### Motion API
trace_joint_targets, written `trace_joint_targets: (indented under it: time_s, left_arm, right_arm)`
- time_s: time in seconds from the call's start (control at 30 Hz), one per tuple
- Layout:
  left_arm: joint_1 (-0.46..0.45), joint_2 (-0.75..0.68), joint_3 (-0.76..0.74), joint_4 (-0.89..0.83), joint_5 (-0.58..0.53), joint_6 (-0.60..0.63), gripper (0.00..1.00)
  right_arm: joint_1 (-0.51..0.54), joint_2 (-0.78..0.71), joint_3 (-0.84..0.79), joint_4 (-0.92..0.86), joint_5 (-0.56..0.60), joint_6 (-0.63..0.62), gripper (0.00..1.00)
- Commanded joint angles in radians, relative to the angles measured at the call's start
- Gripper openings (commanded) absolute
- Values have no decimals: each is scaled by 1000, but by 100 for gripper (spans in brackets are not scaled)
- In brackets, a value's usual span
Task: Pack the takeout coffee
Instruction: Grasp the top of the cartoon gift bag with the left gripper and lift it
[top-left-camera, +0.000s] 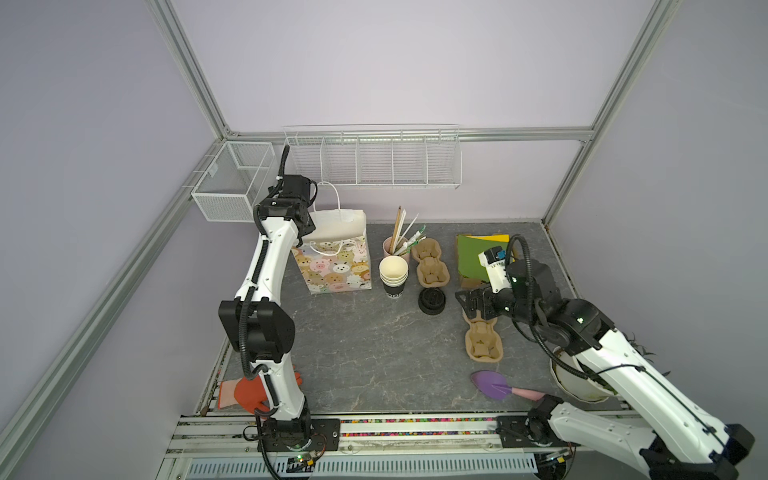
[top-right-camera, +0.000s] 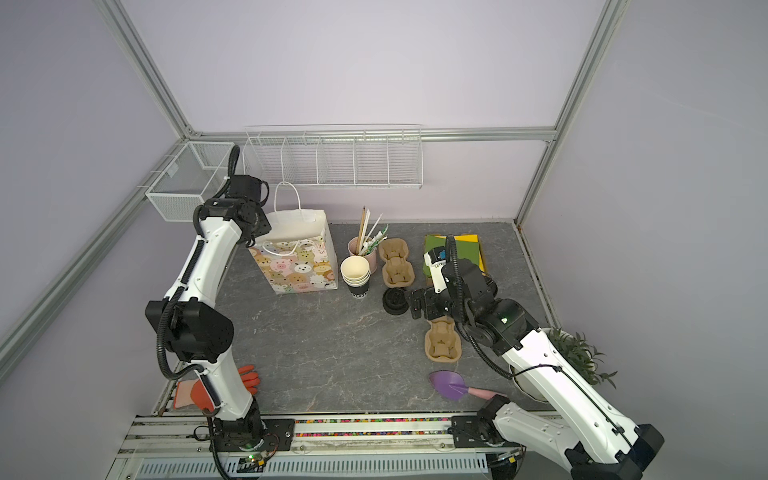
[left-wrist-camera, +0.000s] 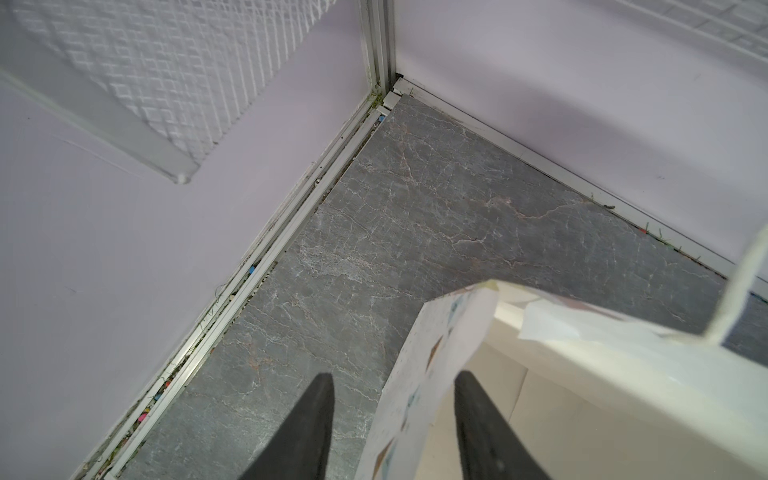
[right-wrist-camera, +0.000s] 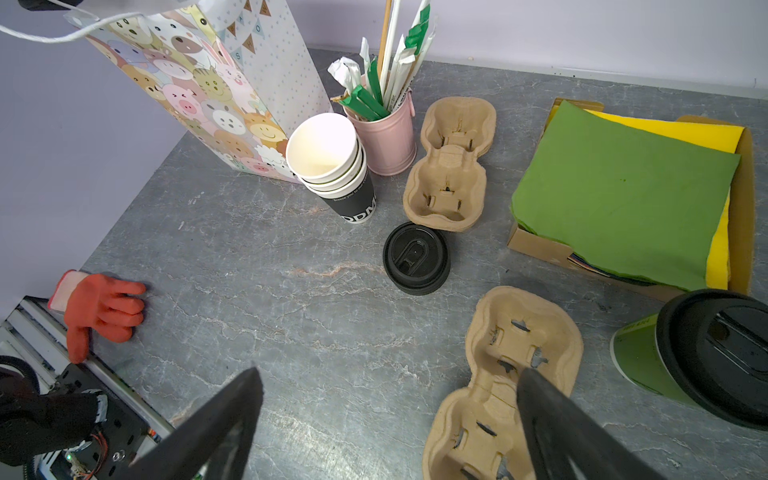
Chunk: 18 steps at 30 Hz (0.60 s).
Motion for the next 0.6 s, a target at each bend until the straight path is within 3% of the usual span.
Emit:
trace_joint_targets:
  time_s: [0.0, 0.57]
  left_arm:
    - [7, 5, -9, -34, -26, -4, 42]
    - [18, -35, -34, -39, -20, -2, 9]
  right_arm:
    - [10, -9, -14, -14, -11, -17, 98]
    - [26, 0, 2, -12, -23, -3, 97]
